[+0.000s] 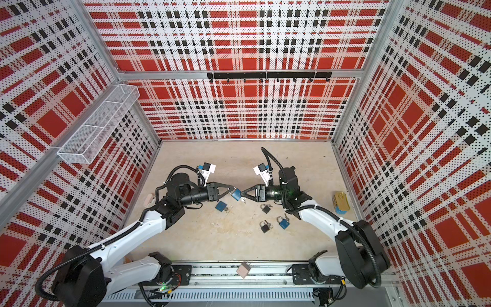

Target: Lock with the key

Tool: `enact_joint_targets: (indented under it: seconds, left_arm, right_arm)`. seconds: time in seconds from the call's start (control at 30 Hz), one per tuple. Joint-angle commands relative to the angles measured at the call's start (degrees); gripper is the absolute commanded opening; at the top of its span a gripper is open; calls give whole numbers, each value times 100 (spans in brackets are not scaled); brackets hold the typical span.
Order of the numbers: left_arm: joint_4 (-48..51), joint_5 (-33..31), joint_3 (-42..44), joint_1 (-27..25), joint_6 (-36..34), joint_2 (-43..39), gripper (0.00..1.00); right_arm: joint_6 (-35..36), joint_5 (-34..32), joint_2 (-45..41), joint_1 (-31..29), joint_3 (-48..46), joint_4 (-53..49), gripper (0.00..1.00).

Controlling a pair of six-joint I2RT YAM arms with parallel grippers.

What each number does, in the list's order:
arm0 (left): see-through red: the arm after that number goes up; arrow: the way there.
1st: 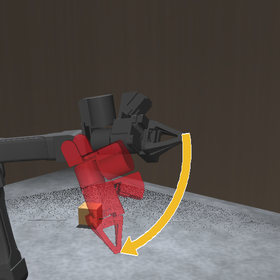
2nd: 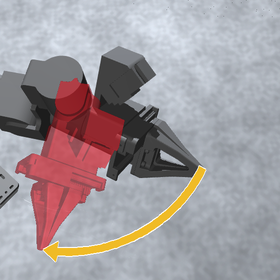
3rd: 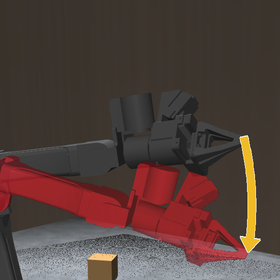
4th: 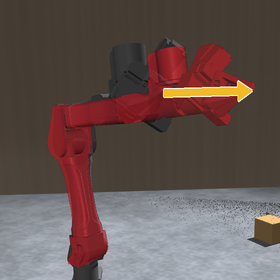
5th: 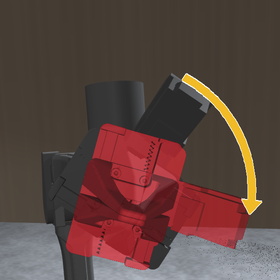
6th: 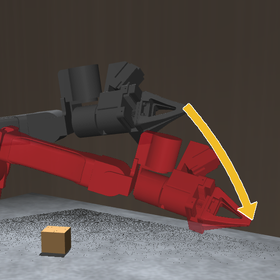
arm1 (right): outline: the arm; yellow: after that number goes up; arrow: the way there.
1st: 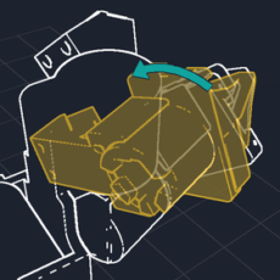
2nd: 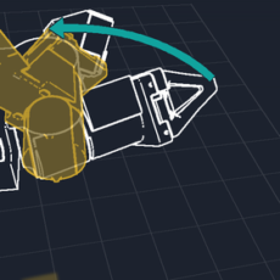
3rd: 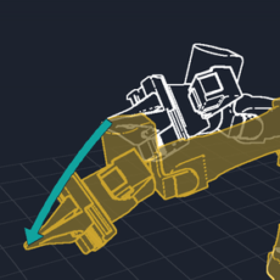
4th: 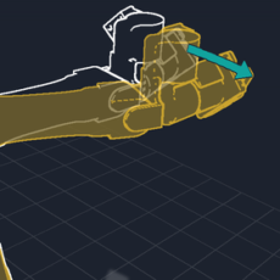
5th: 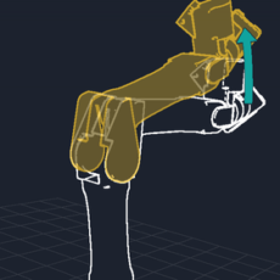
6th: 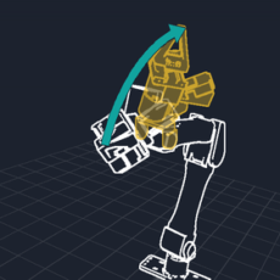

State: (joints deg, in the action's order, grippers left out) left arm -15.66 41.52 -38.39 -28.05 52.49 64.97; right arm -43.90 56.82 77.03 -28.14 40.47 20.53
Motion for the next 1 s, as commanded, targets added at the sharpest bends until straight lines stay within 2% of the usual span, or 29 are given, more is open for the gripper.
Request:
enact_joint_targets:
  seconds: [0.0,0.27,0.4,0.5,0.73,0.97]
  left_arm:
    - [-182,98,-273,64,65,-108,0]
    - [-182,-3,-362,94,68,-44,0]
    - [-189,-69,-335,106,63,-52,0]
    - [-186,-98,-317,127,66,-61,0]
    - [-185,-183,-287,290,44,-63,0]
    - [-189,-24,-309,850,-83,139,0]
  right_arm:
    - [-124,175,89,2,-47,583,38]
    - [-460,338,155,-7,-127,1058,28]
    - [-559,409,198,-6,-102,1199,14]
    - [-724,477,255,-7,-99,1409,0]
    - [-1043,417,372,15,-290,1868,0]
    - [-553,118,191,349,-838,1078,0]
